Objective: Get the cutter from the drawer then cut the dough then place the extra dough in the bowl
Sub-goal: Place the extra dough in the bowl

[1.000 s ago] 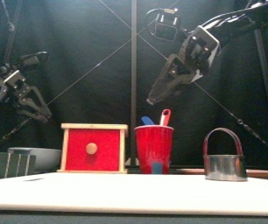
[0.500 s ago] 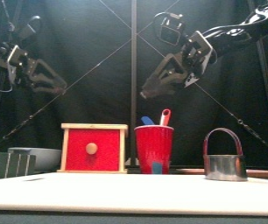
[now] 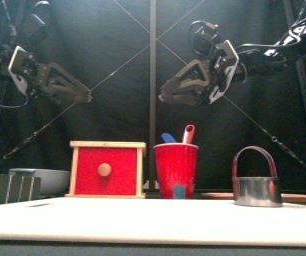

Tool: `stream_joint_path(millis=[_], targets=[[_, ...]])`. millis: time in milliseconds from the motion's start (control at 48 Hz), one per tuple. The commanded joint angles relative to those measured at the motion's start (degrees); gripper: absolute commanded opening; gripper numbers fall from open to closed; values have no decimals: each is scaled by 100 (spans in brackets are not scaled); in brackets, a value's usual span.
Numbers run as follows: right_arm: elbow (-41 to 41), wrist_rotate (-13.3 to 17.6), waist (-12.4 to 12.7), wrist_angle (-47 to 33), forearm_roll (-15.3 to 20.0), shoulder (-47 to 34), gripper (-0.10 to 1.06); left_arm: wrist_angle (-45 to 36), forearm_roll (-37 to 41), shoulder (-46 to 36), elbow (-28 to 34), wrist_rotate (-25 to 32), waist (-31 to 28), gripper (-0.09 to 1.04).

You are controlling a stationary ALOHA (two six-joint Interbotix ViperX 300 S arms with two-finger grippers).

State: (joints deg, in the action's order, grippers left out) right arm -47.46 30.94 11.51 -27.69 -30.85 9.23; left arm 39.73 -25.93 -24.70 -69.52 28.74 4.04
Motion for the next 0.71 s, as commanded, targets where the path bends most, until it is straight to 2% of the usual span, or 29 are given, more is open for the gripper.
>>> stream_joint_path(millis=[21, 271, 708], targets=[[97, -9, 18, -53, 44, 149, 73, 53, 44, 167, 193, 0, 9, 76], [105, 0, 97, -53, 53, 88, 73, 53, 44, 299, 114, 0, -26, 76], [132, 26, 97, -53, 53, 88, 73, -9, 44, 308, 105, 9, -44, 76]])
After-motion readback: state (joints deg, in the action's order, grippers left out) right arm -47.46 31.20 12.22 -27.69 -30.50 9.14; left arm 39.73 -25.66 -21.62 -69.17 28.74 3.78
